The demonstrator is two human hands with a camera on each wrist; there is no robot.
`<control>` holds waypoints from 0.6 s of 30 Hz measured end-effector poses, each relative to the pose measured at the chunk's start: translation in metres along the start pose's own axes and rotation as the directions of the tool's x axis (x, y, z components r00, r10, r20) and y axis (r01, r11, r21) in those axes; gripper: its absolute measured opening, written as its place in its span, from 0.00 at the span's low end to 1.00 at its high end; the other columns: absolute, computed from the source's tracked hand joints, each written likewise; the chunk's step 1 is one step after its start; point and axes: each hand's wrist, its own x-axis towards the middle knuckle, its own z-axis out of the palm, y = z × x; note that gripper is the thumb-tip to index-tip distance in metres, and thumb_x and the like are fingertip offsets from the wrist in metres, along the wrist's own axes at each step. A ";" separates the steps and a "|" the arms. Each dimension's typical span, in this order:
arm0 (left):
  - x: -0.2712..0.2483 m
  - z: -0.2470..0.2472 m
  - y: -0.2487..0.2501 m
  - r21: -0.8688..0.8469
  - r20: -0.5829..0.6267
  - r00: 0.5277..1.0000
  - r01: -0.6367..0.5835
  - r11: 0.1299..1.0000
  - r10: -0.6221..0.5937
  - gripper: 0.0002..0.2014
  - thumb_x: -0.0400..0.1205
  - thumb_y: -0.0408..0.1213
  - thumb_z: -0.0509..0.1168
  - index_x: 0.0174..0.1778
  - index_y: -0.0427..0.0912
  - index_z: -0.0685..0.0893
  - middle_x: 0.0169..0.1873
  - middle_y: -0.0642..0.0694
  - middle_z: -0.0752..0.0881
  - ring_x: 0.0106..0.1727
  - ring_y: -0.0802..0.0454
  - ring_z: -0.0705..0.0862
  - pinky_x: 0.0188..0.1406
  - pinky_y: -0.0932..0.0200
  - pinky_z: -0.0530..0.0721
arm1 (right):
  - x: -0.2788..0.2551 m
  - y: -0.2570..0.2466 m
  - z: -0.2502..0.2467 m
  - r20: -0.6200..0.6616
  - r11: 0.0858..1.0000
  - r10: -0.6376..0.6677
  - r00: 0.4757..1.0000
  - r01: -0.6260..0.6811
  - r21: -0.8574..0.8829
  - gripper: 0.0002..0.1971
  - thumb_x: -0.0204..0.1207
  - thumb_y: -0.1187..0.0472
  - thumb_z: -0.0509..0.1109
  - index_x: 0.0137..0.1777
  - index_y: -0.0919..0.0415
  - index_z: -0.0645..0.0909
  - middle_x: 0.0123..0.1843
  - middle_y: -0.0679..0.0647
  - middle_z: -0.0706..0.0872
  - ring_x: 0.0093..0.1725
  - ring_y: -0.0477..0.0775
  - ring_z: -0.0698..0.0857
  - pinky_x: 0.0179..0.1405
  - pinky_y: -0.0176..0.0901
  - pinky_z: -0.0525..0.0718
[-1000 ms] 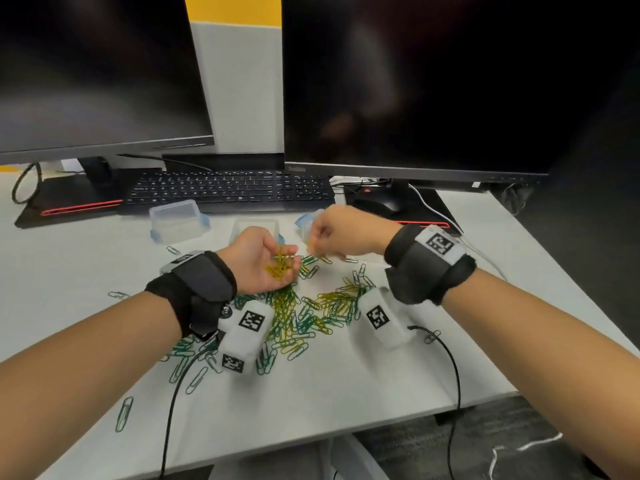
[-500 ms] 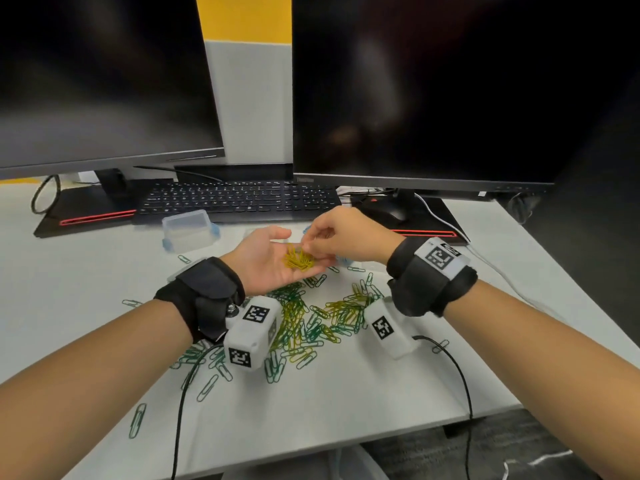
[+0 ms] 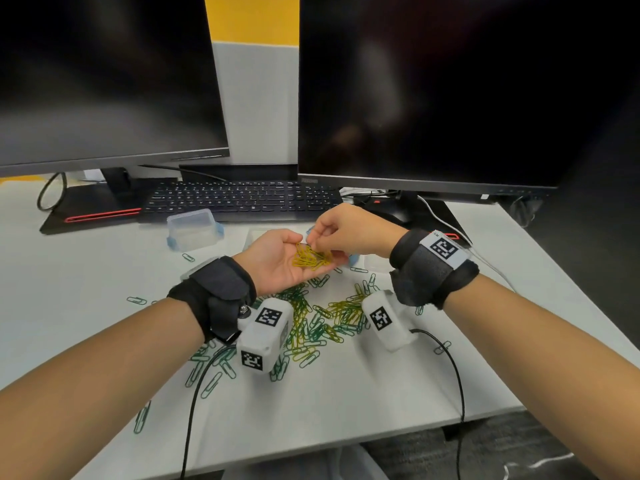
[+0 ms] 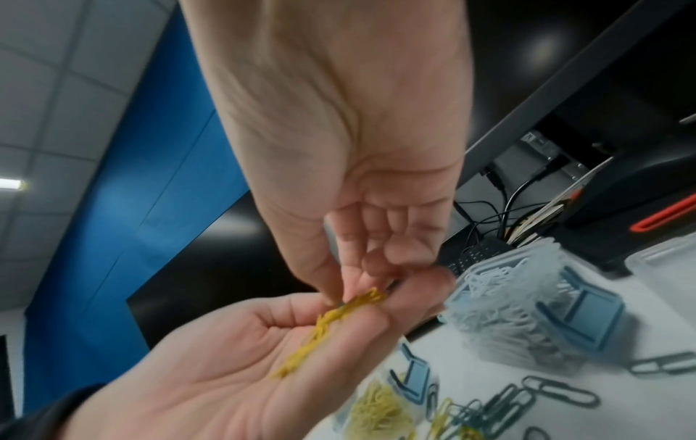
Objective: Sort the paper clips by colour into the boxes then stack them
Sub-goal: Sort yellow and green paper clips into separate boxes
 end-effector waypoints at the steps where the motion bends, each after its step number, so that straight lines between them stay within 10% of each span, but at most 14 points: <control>1: -0.001 0.000 0.000 -0.004 0.003 1.000 -0.001 1.000 0.001 0.25 0.86 0.37 0.43 0.67 0.18 0.70 0.65 0.18 0.75 0.57 0.26 0.84 0.56 0.34 0.81 | 0.001 -0.001 0.000 -0.002 1.000 -0.007 1.000 0.006 -0.016 0.06 0.76 0.62 0.72 0.50 0.61 0.88 0.40 0.58 0.91 0.28 0.49 0.85 0.30 0.36 0.86; 6: -0.002 0.001 -0.001 -0.070 0.014 1.000 -0.019 0.997 0.020 0.23 0.84 0.34 0.43 0.63 0.19 0.73 0.61 0.21 0.80 0.60 0.26 0.81 0.56 0.31 0.79 | 0.003 -0.006 0.000 0.019 0.995 -0.039 0.999 0.041 -0.087 0.05 0.74 0.59 0.76 0.48 0.57 0.89 0.39 0.53 0.90 0.28 0.44 0.83 0.32 0.37 0.86; 12: 0.002 -0.005 0.001 -0.036 -0.066 0.996 -0.058 0.998 0.056 0.23 0.87 0.37 0.44 0.68 0.25 0.74 0.66 0.28 0.80 0.58 0.35 0.84 0.55 0.42 0.84 | 0.004 -0.006 -0.003 -0.075 0.952 0.032 0.997 -0.007 0.305 0.02 0.73 0.61 0.77 0.44 0.59 0.88 0.44 0.60 0.90 0.38 0.49 0.86 0.33 0.39 0.85; 18: 0.000 -0.007 0.039 0.001 -0.301 0.912 -0.291 0.957 0.278 0.18 0.87 0.38 0.49 0.53 0.30 0.80 0.46 0.35 0.82 0.43 0.47 0.82 0.40 0.57 0.86 | 0.002 -0.001 -0.015 -0.256 0.816 0.113 0.960 0.058 0.576 0.10 0.78 0.62 0.72 0.55 0.67 0.85 0.43 0.53 0.88 0.39 0.45 0.83 0.32 0.33 0.82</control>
